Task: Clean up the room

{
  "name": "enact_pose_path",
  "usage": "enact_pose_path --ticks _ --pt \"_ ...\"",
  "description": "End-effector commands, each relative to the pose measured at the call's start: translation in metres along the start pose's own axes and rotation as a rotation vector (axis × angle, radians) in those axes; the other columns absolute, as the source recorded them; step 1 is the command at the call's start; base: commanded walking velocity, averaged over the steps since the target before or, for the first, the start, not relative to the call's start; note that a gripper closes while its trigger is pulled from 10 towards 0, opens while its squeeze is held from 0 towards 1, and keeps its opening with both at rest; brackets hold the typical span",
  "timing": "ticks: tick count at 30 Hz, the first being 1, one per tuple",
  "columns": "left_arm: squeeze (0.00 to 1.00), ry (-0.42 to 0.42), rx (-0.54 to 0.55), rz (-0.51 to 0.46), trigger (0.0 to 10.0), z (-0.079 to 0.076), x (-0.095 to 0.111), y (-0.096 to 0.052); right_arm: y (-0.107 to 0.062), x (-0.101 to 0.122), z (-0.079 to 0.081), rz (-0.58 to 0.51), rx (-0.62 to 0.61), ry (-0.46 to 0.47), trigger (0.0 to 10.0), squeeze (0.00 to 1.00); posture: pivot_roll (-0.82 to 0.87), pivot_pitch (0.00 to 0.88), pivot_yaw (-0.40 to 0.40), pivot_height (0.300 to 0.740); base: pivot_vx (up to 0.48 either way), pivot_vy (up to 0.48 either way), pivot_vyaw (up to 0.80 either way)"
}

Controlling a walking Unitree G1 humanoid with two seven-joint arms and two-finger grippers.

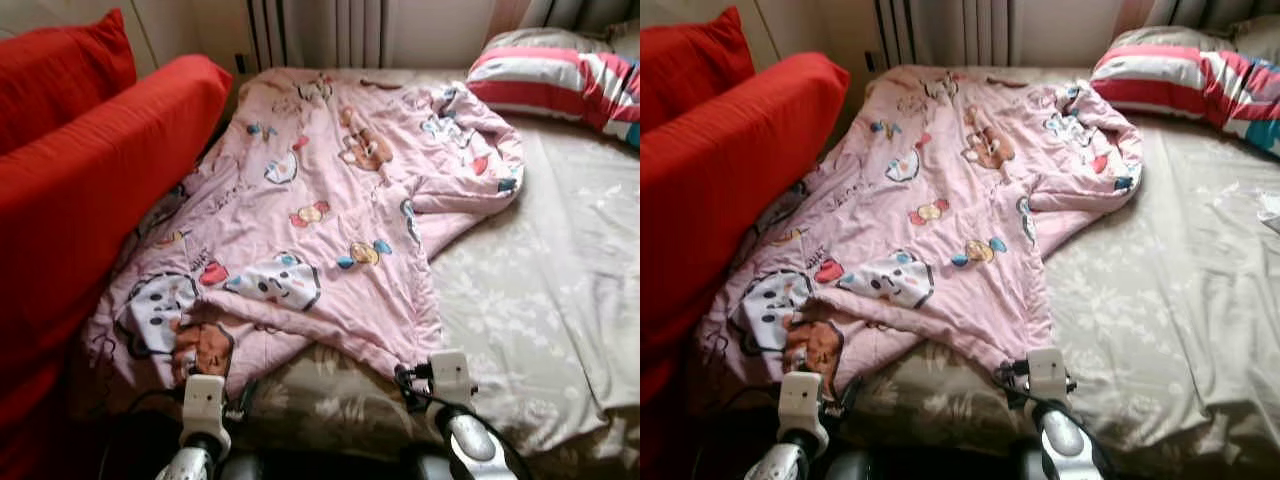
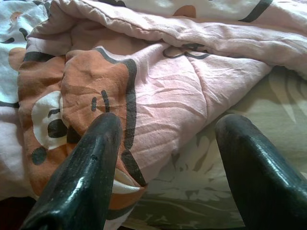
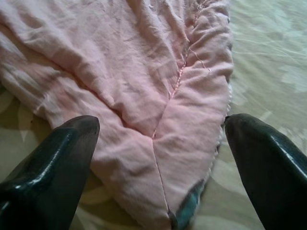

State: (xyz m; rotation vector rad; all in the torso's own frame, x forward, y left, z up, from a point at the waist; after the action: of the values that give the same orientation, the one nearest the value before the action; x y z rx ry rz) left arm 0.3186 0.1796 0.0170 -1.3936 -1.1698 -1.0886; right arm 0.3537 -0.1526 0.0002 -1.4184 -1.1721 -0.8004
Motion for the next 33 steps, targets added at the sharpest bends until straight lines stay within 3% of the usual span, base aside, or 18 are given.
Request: enact_pose_path --ticks 1,2,3,4,5,12,14,26,27,28,29,30,33 --pt "0.0 -0.001 0.012 0.007 10.0 0.006 -0.001 -0.005 0.0 -0.003 0.004 0.022 0.006 0.009 10.0 1.0 0.06 0.264 0.074 0.59 0.0 0.0 0.0" --pt "0.0 -0.001 0.012 0.007 10.0 0.006 -0.001 -0.005 0.0 -0.003 0.004 0.022 0.006 0.009 10.0 1.0 0.06 0.264 0.074 0.59 0.0 0.0 0.0" --pt "0.0 0.004 0.007 -0.012 10.0 0.005 0.005 -0.004 0.001 -0.001 0.004 0.024 0.001 0.0 10.0 0.57 0.07 0.27 0.079 0.59 0.0 0.0 0.0" --pt "0.0 0.004 0.007 -0.012 10.0 0.005 0.005 -0.004 0.001 -0.001 0.004 0.024 0.001 0.0 10.0 0.57 0.07 0.27 0.079 0.59 0.0 0.0 0.0" --pt "0.0 0.008 0.0 -0.032 10.0 0.004 0.011 -0.003 0.002 0.0 0.004 0.027 0.0 -0.005 10.0 0.0 0.07 0.275 0.083 0.59 0.0 0.0 0.0" --pt "0.0 0.013 -0.023 -0.078 10.0 -0.002 0.029 -0.001 0.004 0.0 0.006 0.047 0.011 -0.019 10.0 0.0 0.09 0.298 0.09 0.59 0.0 0.0 0.0" --pt "0.0 0.02 -0.043 -0.092 10.0 -0.004 0.037 -0.007 0.004 -0.005 0.003 0.08 -0.007 -0.03 10.0 0.0 0.1 0.339 0.106 0.59 0.0 0.0 0.0" --pt "0.0 0.023 -0.051 -0.052 10.0 -0.007 0.038 -0.021 -0.001 -0.02 0.008 0.142 -0.007 -0.061 10.0 0.0 0.12 0.371 0.117 0.59 0.0 0.0 0.0" --pt "0.0 0.023 -0.052 -0.05 10.0 -0.007 0.039 -0.022 -0.001 -0.021 0.008 0.142 -0.007 -0.064 8.8 0.0 0.12 0.376 0.119 0.59 0.0 0.0 0.0" --pt "0.0 0.024 -0.053 -0.048 10.0 -0.007 0.039 -0.023 -0.002 -0.021 0.009 0.141 -0.006 -0.058 0.9 0.0 0.12 0.38 0.12 0.59 0.0 0.0 0.0" --pt "0.0 0.025 -0.054 -0.046 10.0 -0.007 0.039 -0.024 -0.002 -0.021 0.009 0.14 -0.005 -0.053 0.9 0.0 0.12 0.38 0.12 0.59 0.0 0.0 0.0" --pt "0.0 0.027 -0.055 -0.043 10.0 -0.007 0.039 -0.025 -0.003 -0.023 0.01 0.143 -0.006 -0.045 0.0 0.0 0.12 0.383 0.122 0.59 0.0 0.0 0.0" --pt "0.0 0.028 -0.055 -0.035 10.0 -0.006 0.038 -0.027 -0.003 -0.024 0.011 0.147 -0.008 -0.039 0.0 0.0 0.12 0.386 0.124 0.59 0.0 0.0 0.0"
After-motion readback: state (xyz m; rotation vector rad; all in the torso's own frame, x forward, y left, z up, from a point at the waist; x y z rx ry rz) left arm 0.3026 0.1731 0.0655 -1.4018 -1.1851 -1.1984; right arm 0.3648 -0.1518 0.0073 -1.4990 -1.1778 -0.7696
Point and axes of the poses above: a point about 5 cm out from each wrist's last joint towards the gripper, its own y axis pointing out of the wrist towards the gripper, its own x axis along the axis of the wrist's last joint, z = x × y, the point moved 5 cm from there along y, pointing out of the wrist towards the gripper, and after that the axes turned 8 degrees about -y, right-handed, at the moved point
